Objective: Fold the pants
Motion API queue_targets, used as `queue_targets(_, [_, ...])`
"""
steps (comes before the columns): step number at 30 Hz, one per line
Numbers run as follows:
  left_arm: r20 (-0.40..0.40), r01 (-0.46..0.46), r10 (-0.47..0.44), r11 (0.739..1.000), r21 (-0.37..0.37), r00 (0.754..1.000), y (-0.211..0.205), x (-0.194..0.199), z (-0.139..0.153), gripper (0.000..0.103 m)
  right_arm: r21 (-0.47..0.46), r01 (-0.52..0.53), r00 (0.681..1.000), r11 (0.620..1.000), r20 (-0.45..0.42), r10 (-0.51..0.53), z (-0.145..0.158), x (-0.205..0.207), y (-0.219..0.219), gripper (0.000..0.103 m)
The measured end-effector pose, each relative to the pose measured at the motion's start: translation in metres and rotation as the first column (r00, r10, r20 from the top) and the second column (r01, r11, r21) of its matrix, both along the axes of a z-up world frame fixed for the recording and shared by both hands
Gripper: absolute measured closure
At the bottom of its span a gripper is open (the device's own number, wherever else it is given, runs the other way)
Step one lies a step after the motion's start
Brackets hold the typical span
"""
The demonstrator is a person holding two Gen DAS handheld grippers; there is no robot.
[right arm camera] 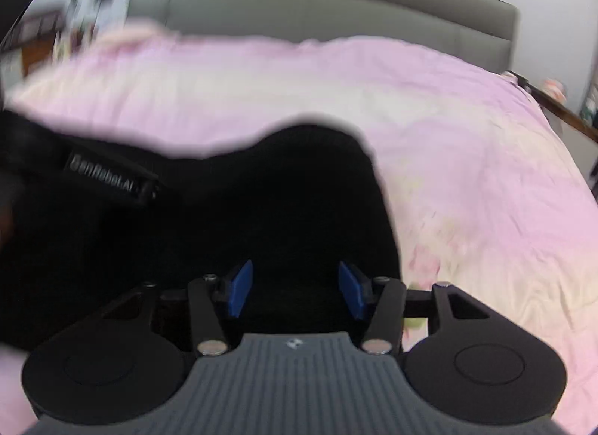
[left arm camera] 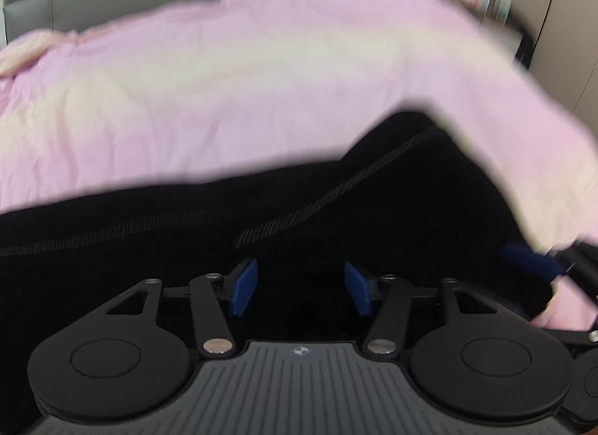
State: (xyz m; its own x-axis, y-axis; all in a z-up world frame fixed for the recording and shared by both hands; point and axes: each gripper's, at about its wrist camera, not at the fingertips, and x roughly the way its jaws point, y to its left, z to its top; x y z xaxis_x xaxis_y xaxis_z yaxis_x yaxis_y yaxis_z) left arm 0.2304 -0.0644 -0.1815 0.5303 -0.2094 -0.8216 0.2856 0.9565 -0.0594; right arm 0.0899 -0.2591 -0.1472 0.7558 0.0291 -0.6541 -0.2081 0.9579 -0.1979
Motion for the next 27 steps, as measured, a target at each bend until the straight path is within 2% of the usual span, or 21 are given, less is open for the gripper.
queue_targets(2, [-0.044, -0.019, 0.017, 0.999, -0.042, 0.999, 0.012, -0.011, -0.016, 0.036, -0.059, -0.028, 0.999, 0.998, 0.018, 0.029, -0.002, -0.01, 0.01, 0.054])
queue_targets(3, [-0.046, -0.045, 0.041, 0.996, -0.083, 0.998, 0.021, -0.017, -0.021, 0.031, -0.046, -0.024, 1.0, 0.999, 0.011, 0.025, 0.002, -0.011, 0.008, 0.053])
queue_targets(5, [-0.066, -0.067, 0.059, 0.989, -0.128, 0.996, 0.033, -0.022, -0.024, 0.029, -0.017, -0.008, 1.0, 1.0, -0.001, 0.008, 0.001, -0.01, -0.002, 0.053])
queue_targets(9, [-0.047, -0.04, 0.035, 0.995, -0.091, 0.998, 0.03, -0.022, -0.014, 0.028, -0.042, -0.011, 1.0, 0.999, 0.014, 0.012, -0.003, -0.008, -0.009, 0.053])
queue_targets(11, [-0.033, -0.041, 0.038, 0.994, -0.106, 0.999, 0.036, -0.027, -0.004, 0.028, -0.047, -0.011, 0.999, 0.999, 0.032, 0.012, -0.004, -0.007, -0.009, 0.054])
queue_targets(13, [-0.006, -0.065, 0.065, 0.984, -0.167, 0.998, 0.054, -0.039, 0.011, 0.027, -0.059, -0.024, 0.99, 0.998, 0.137, 0.032, 0.005, -0.019, -0.004, 0.056])
queue_targets(15, [0.03, -0.127, 0.137, 0.968, -0.218, 0.99, 0.083, -0.056, 0.025, 0.025, -0.036, -0.114, 0.962, 0.993, 0.244, 0.119, 0.017, -0.036, 0.006, 0.056])
queue_targets(17, [0.053, -0.202, 0.219, 0.953, -0.225, 0.974, 0.116, -0.072, 0.032, 0.025, -0.006, -0.197, 0.948, 0.98, 0.254, 0.192, 0.019, -0.044, 0.019, 0.058])
queue_targets(19, [0.062, -0.3, 0.321, 0.927, -0.226, 0.945, 0.156, -0.088, 0.035, 0.024, 0.028, -0.25, 0.944, 0.968, 0.227, 0.238, 0.014, -0.048, 0.033, 0.059])
queue_targets(21, [0.048, -0.403, 0.426, 0.882, -0.245, 0.903, 0.199, -0.103, 0.035, 0.024, 0.044, -0.301, 0.93, 0.953, 0.234, 0.283, 0.012, -0.053, 0.046, 0.061])
queue_targets(24, [0.028, -0.549, 0.578, 0.788, -0.28, 0.816, 0.262, -0.131, 0.034, 0.019, 0.054, -0.335, 0.922, 0.941, 0.226, 0.315, 0.008, -0.057, 0.067, 0.061])
queue_targets(27, [0.031, -0.663, 0.693, 0.7, -0.266, 0.72, 0.32, -0.152, 0.033, 0.017, 0.045, -0.346, 0.92, 0.937, 0.213, 0.329, 0.001, -0.061, 0.085, 0.061])
